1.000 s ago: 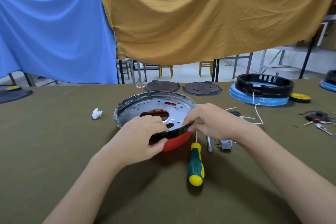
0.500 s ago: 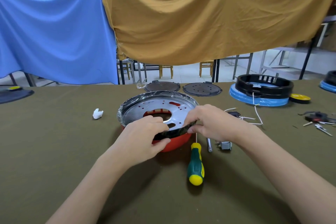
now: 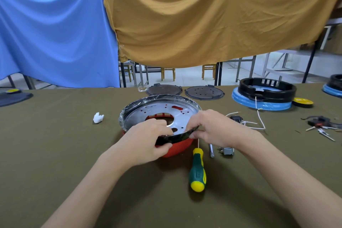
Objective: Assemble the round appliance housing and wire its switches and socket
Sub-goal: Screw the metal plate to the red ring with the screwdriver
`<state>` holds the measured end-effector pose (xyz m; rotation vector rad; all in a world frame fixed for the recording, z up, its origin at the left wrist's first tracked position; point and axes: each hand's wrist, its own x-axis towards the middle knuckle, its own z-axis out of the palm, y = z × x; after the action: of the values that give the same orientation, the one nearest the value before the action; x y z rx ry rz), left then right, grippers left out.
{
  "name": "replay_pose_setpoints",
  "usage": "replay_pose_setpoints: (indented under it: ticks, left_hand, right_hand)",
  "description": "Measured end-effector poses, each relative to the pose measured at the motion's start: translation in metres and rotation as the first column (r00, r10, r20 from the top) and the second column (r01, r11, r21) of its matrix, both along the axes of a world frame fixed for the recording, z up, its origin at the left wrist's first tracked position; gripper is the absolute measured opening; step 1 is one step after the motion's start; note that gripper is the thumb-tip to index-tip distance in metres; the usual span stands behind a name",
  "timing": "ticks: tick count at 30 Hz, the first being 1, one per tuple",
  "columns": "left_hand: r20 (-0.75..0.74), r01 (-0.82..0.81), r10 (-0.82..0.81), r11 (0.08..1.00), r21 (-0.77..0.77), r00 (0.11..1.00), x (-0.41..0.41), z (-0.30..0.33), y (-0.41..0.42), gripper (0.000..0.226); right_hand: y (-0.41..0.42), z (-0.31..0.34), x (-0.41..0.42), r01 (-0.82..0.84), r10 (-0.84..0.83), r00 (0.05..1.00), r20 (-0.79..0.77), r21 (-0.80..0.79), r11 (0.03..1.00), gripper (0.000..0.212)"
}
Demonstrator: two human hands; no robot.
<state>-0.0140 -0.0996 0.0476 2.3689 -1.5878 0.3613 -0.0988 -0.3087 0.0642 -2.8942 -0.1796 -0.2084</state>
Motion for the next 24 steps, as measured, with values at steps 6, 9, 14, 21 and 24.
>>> replay_pose_setpoints:
  ticks: [6,9,14,21,24]
  left_hand:
    - [0.018,0.008,-0.01,0.996,0.084,1.0,0.002,0.006,-0.012,0.017]
    - [-0.002,-0.002,0.003,0.998,0.064,1.0,0.004,0.002,-0.011,0.019]
    - [0.002,-0.052,0.052,0.997,0.051,0.999,0.005,-0.002,-0.01,0.023]
    - [-0.011,-0.051,0.051,0.999,-0.01,0.999,0.007,-0.008,-0.008,0.022]
    - [-0.003,-0.027,0.027,0.999,-0.018,1.0,0.009,-0.01,-0.008,0.022]
  right_hand:
    - [-0.001,0.001,0.0,-0.007,0.007,1.0,-0.003,-0.003,1.0,0.015]
    - [0.0,0.001,0.003,-0.007,0.007,1.0,-0.009,-0.008,1.0,0.015]
    - [0.001,0.004,0.005,-0.017,0.016,0.999,-0.027,-0.021,1.0,0.014]
    - [-0.005,-0.006,-0.005,-0.004,-0.008,0.995,0.099,0.124,0.992,0.029]
    - [-0.008,-0.002,-0.016,0.007,-0.082,0.956,0.283,0.258,0.966,0.026]
